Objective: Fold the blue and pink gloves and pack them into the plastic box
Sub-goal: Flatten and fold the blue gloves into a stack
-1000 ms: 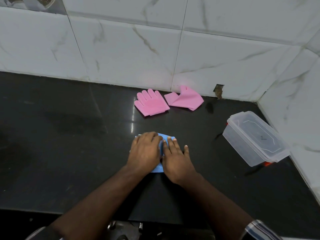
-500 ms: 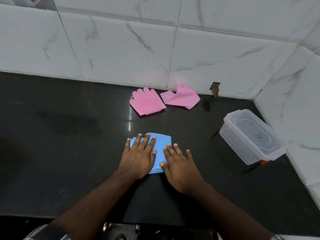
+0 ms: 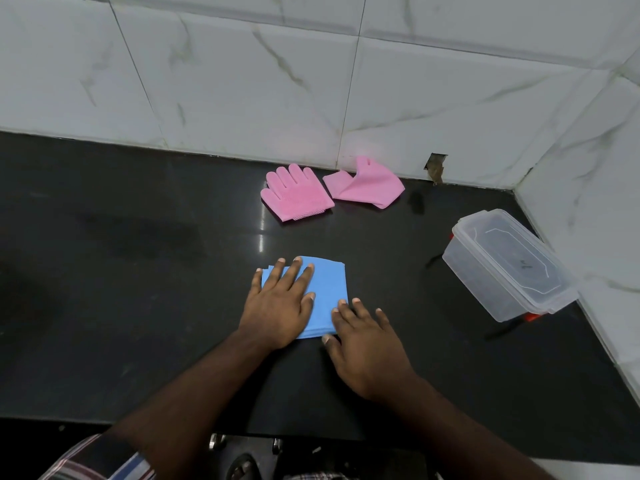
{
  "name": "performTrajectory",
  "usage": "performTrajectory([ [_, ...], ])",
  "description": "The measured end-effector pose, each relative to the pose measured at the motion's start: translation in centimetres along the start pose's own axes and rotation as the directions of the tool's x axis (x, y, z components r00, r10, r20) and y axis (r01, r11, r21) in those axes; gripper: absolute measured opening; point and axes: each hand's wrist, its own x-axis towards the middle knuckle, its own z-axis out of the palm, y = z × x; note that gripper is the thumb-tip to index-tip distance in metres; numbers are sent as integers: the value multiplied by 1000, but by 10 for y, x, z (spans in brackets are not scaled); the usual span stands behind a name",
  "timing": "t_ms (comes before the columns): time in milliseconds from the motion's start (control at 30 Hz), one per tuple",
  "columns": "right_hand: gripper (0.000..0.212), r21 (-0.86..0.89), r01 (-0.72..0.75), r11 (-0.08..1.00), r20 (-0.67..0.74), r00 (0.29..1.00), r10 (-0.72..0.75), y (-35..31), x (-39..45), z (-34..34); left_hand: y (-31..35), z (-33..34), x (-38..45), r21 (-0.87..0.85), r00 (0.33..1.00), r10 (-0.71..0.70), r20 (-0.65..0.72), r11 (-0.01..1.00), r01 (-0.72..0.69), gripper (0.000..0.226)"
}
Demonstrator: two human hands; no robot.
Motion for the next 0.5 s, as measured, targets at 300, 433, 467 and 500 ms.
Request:
performTrajectory([
  [300, 57, 156, -21, 987, 39, 999, 15, 5, 3, -6, 1, -5, -1, -8, 1000, -8, 24, 1000, 9, 70],
  [433, 55, 254, -37, 966, -52, 997, 52, 10, -1, -14, 2, -18, 1, -66, 997, 7, 71, 998, -3, 62],
  [467, 55, 259, -42, 965, -55, 997, 58, 13, -2, -14, 2, -23, 2, -81, 997, 9, 82, 997, -3, 62],
  [500, 55, 261, -51, 964, -53, 996, 67, 16, -4, -14, 4, -29, 2, -85, 996, 8, 93, 996, 0, 64],
])
